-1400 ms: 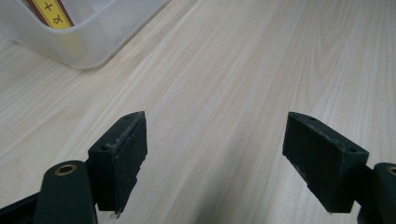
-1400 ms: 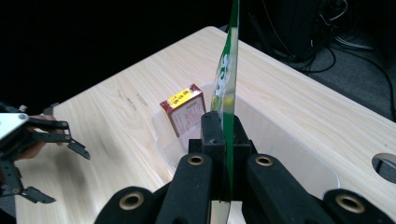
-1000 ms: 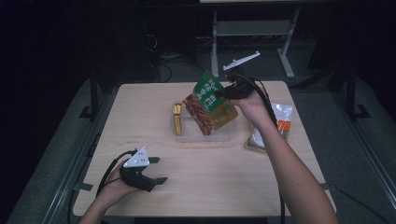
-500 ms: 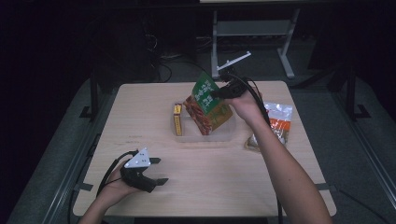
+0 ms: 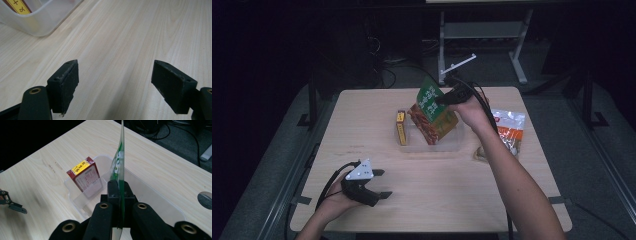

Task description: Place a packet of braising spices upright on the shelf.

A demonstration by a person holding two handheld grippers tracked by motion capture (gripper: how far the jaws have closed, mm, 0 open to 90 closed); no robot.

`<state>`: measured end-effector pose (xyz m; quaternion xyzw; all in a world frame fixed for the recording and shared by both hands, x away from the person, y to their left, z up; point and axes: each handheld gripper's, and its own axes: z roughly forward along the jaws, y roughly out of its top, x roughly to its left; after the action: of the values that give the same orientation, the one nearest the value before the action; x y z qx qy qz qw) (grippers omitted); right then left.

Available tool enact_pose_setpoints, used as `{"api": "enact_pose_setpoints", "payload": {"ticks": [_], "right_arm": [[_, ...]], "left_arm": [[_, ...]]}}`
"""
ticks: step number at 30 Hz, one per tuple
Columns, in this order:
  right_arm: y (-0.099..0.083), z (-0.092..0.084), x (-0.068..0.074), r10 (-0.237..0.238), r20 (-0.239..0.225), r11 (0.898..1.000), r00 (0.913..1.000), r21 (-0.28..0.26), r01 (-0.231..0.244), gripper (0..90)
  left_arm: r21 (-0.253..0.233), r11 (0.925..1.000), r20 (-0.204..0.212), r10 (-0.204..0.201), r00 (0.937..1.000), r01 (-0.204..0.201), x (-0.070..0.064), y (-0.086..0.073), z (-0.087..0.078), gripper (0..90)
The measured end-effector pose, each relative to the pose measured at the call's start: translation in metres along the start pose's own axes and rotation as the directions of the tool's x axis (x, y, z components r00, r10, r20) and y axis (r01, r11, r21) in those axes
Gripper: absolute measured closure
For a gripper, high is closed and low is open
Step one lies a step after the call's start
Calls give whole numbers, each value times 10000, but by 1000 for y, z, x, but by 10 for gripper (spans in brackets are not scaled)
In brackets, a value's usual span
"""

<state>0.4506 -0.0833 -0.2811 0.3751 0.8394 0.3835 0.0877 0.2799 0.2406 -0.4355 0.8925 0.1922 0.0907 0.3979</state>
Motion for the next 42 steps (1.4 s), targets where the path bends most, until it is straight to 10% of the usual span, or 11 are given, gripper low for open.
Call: {"api": "enact_pose_setpoints", "payload": {"ticks": [24, 42], "right_arm": [[-45, -32, 6, -221, -131, 9990, 9997, -386, 215, 889], [9, -16, 15, -688, 479, 9975, 9965, -131, 695, 899]], "left_arm": [[140, 9999, 79, 51, 10000, -52, -2, 1, 3, 215], [161, 9999, 93, 26, 10000, -27, -1, 0, 2, 216]]}}
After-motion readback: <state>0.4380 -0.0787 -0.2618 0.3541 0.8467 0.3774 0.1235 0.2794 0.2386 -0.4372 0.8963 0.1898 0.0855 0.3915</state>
